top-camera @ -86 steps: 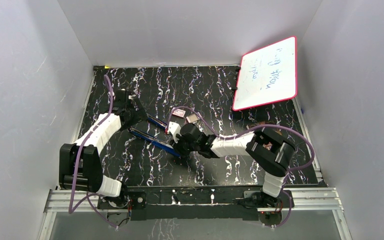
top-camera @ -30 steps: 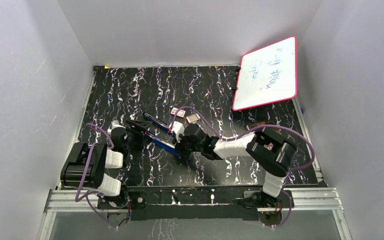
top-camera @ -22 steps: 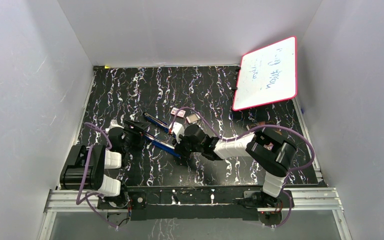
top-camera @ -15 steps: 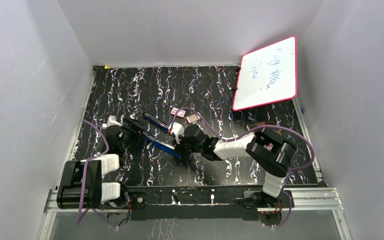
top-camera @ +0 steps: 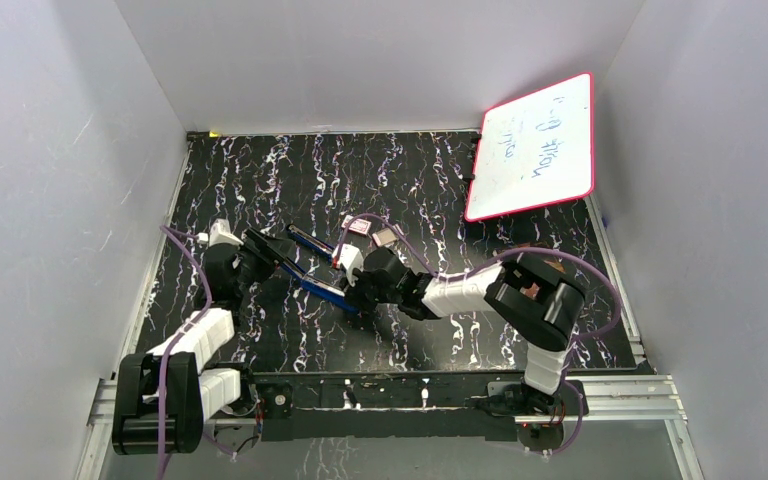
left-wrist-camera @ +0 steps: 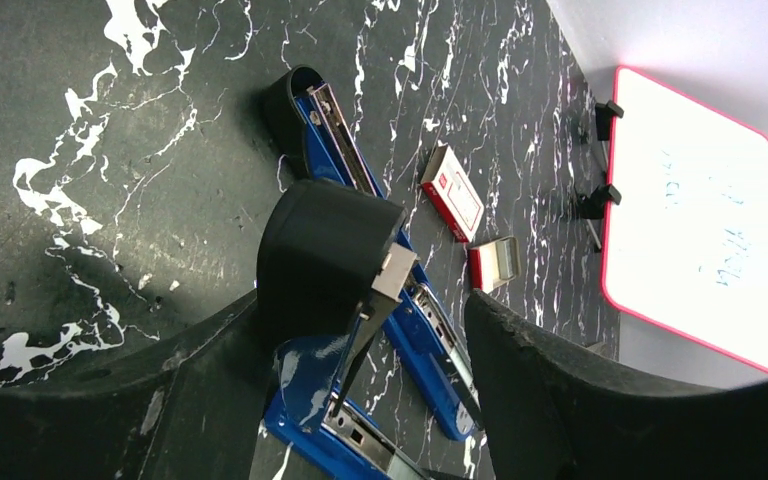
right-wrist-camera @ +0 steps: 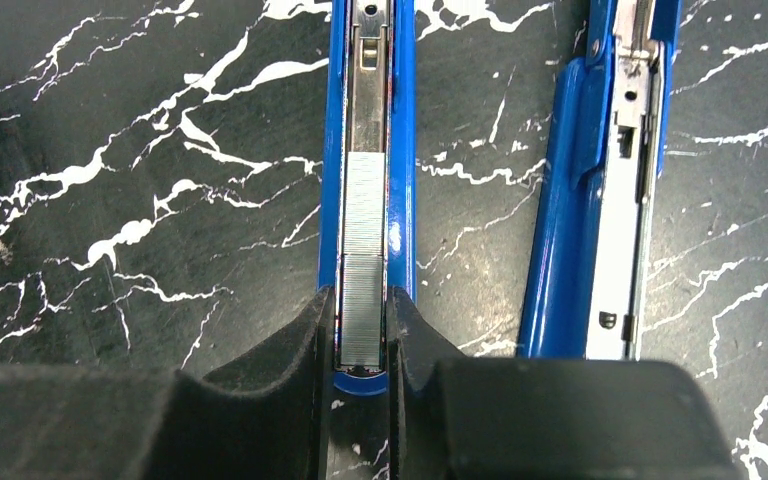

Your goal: Load the staples into the stapler

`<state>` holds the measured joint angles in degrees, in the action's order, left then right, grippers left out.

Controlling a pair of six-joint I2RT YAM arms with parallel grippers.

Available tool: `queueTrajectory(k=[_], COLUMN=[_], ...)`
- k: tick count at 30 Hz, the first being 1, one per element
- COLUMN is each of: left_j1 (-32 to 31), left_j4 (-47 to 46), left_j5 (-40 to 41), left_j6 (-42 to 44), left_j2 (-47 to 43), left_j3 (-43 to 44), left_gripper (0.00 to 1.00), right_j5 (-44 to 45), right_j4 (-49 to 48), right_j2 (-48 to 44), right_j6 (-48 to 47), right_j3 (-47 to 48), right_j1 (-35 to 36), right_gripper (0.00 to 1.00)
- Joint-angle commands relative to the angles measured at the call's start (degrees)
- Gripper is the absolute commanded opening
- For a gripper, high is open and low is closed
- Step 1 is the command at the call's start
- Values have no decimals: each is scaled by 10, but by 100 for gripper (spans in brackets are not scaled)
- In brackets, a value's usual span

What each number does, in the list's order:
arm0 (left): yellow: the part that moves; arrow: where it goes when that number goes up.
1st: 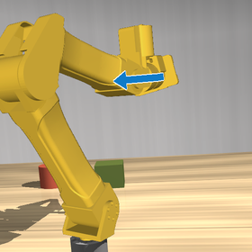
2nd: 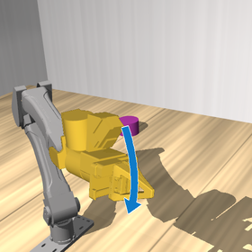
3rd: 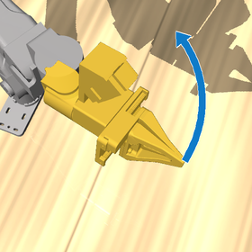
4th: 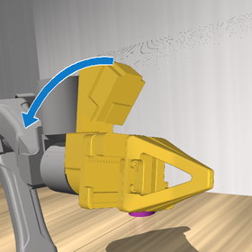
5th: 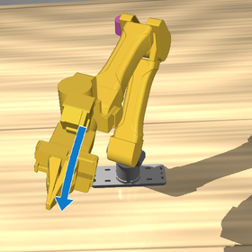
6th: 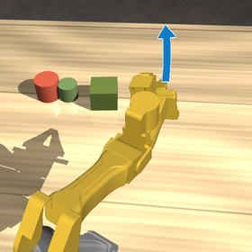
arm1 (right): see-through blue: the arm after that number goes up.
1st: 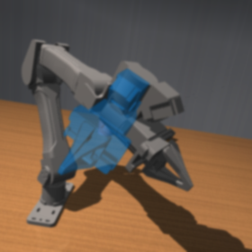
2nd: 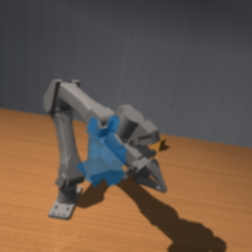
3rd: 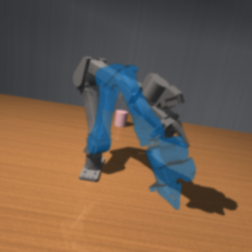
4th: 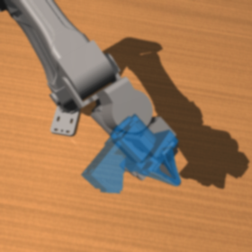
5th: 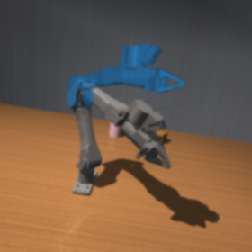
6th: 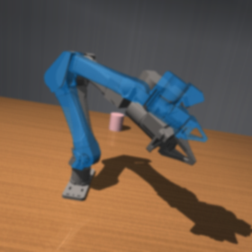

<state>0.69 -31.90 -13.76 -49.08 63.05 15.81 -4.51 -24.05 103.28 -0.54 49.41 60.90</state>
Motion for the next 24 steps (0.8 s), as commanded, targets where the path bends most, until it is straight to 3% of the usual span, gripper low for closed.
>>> queueTrajectory(k=[1, 7, 19, 24], left_j1=[-1, -8, -21, -26], left_j4=[27, 85, 145, 152], left_j5=[-23, -17, -22, -39], left_j6=[32, 69, 111, 109], left_j2=[-30, -56, -99, -103], left_j3=[16, 47, 91, 100], left_gripper=[64, 60, 77, 78], right_j5=[-4, -4, -8, 1], right_j4=[-54, -113, -159, -193], right_j2=[26, 36, 49, 42], right_j6=[-24, -49, -34, -29], right_j3=[14, 4, -4, -25], right_j1=[4, 4, 0, -2], right_gripper=[0, 0, 0, 16])
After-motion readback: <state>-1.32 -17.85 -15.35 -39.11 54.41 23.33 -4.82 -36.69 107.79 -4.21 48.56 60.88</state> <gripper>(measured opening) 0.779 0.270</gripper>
